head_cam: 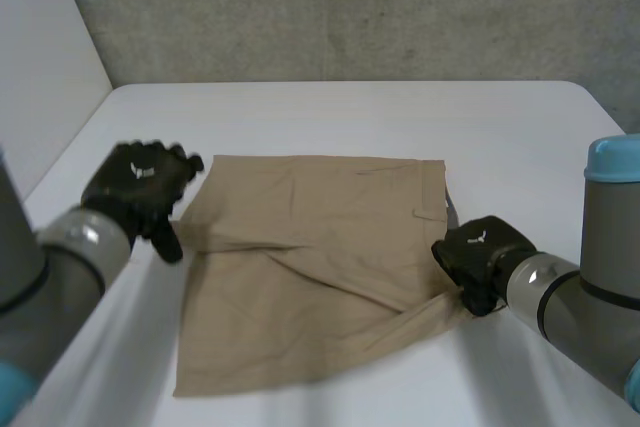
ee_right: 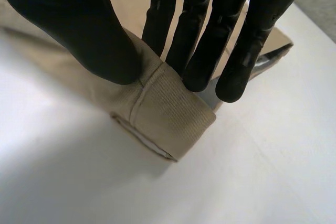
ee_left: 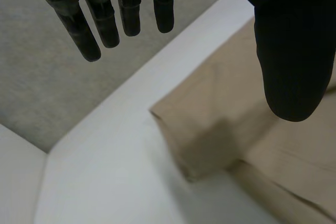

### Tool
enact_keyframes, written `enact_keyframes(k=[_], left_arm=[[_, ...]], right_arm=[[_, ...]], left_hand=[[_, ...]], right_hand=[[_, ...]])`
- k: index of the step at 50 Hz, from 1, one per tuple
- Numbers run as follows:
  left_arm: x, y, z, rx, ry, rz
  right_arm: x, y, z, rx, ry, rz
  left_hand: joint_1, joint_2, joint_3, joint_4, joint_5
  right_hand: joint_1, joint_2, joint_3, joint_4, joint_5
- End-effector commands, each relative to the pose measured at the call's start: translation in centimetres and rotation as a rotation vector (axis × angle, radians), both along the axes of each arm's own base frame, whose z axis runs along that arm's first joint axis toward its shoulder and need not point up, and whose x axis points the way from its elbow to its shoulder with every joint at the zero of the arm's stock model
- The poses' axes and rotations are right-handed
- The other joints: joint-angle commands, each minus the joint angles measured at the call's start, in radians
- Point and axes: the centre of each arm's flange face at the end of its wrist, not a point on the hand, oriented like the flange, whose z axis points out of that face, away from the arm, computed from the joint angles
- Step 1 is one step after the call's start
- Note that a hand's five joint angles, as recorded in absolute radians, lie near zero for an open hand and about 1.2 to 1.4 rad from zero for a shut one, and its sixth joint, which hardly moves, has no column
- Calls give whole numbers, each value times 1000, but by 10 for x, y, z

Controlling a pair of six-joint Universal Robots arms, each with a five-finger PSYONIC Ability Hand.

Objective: Fold the shorts.

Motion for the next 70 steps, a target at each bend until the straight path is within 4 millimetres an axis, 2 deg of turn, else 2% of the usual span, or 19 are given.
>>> enact_keyframes(k=[1,2,3,6,8,11,14,24,33,49,57,62,63,64,70], left_arm=[[7,58,-17,89,-12,-58],[8,64,-19,103,-15,-64],[11,79,-28,163,-13,-73],[13,90,-33,215,-10,-74],[14,107,-41,300,-1,-68],[15,117,-45,339,10,-43],[18,119,-51,360,-1,-14],[13,113,-73,386,-38,3],[6,102,-78,353,-16,0],[-1,93,-88,365,-29,5],[-6,82,-85,298,18,7],[-8,71,-87,243,20,38],[-8,71,-87,243,20,39],[-7,65,-86,196,6,67],[-4,58,-75,135,-33,76]], right_arm=[[8,-8,5,27,-166,-46],[8,-8,5,32,-179,-46],[9,-8,4,38,-195,-48],[10,-8,4,43,-204,-49],[11,-8,2,50,-203,-51],[11,-9,1,53,-208,-57],[11,-10,1,42,-214,-62],[12,-15,-2,69,-297,-117],[10,-14,-4,73,-292,-122],[-14,-40,-5,30,-298,-224],[-12,-36,-8,43,-295,-211],[-13,-34,-9,44,-286,-209],[-13,-33,-9,45,-281,-207],[-13,-32,-9,42,-270,-196],[-17,-17,-11,45,-133,-114]], left_hand=[[11,20,22,22,30],[11,20,22,22,30],[14,23,25,25,33],[14,23,25,25,33],[14,23,25,25,33],[34,43,46,45,54],[69,79,81,81,89],[113,123,125,125,133],[193,202,204,204,212],[263,273,275,274,283],[568,577,580,579,588],[999,1008,1011,1010,1019],[1000,1009,1012,1011,1020],[1107,1117,1119,1118,1127],[1108,1118,1120,1120,1128]], right_hand=[[423,225,210,205,222],[423,225,210,205,222],[423,225,210,205,222],[423,225,210,205,222],[423,225,210,205,222],[423,225,210,205,222],[423,225,210,205,222],[423,225,210,205,222],[423,225,210,205,222],[423,225,210,205,222],[423,225,210,205,222],[423,225,210,205,222],[423,225,210,205,222],[423,225,210,205,222],[423,225,210,205,222]])
